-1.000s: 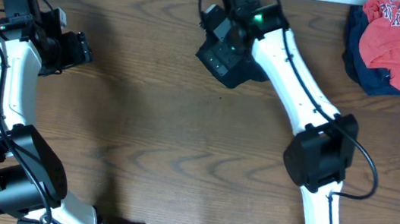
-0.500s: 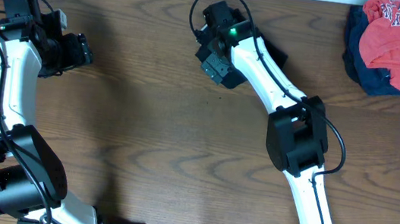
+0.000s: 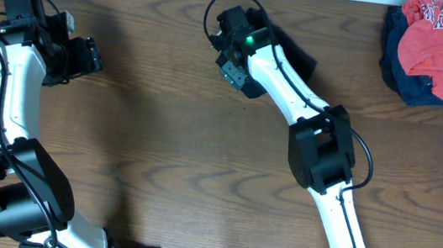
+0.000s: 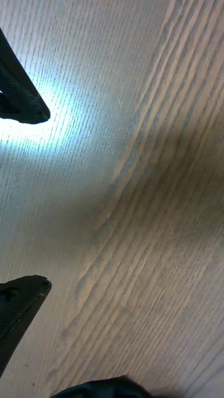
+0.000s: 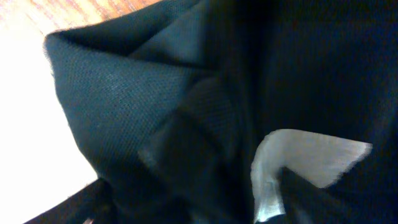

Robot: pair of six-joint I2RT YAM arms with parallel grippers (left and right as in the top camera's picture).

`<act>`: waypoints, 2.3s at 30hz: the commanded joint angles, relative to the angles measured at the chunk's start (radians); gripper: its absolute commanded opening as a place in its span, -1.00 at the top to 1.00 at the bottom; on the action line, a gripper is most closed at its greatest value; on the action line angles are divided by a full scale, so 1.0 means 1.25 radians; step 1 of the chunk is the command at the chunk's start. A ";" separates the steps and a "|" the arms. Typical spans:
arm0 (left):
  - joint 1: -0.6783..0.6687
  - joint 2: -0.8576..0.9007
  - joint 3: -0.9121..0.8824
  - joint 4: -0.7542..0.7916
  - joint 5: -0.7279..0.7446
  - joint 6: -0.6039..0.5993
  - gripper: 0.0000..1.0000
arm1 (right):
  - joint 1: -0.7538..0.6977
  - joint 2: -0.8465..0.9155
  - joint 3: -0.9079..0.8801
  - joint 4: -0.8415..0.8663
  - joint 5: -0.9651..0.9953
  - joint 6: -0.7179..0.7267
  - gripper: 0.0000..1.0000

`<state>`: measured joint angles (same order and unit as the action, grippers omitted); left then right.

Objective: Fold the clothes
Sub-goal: 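Carry the black bundle right toward the red and navy stack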

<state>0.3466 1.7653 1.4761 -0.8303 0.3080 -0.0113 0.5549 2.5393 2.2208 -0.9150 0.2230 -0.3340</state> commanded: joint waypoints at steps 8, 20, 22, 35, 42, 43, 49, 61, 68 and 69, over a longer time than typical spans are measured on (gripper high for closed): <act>0.001 -0.019 -0.001 -0.002 -0.004 -0.006 -0.59 | 0.015 0.016 0.006 -0.028 0.065 0.132 0.98; 0.001 -0.019 -0.001 0.003 -0.004 -0.006 -0.59 | -0.049 -0.276 0.007 -0.040 0.149 0.004 0.98; 0.001 -0.019 -0.001 0.004 -0.004 -0.006 -0.59 | -0.067 -0.328 0.007 -0.039 0.132 -0.058 0.98; 0.001 -0.019 -0.001 0.007 -0.004 -0.006 -0.60 | -0.229 -0.458 0.007 -0.036 0.136 -0.614 0.98; 0.001 -0.019 -0.001 0.007 -0.004 -0.007 -0.60 | -0.396 -0.456 0.007 0.041 0.074 -0.776 0.98; 0.001 -0.019 -0.001 0.007 -0.004 -0.007 -0.60 | -0.425 -0.456 0.007 0.068 0.043 -0.779 0.98; 0.001 -0.019 -0.001 0.005 -0.004 -0.007 -0.60 | -0.610 -0.443 0.007 0.138 -0.363 -0.905 0.98; 0.001 -0.017 -0.001 -0.002 -0.004 -0.007 -0.60 | -0.758 -0.319 0.007 0.307 -0.585 -0.962 0.98; 0.001 -0.016 -0.002 -0.002 -0.004 -0.007 -0.60 | -0.764 -0.273 0.007 0.347 -0.583 -0.991 0.98; 0.001 -0.016 -0.002 -0.002 -0.004 -0.007 -0.60 | -0.766 -0.265 0.007 0.356 -0.583 -0.991 0.98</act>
<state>0.3466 1.7653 1.4761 -0.8299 0.3080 -0.0113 -0.3927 2.1933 2.2166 -0.4988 -0.4610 -1.5532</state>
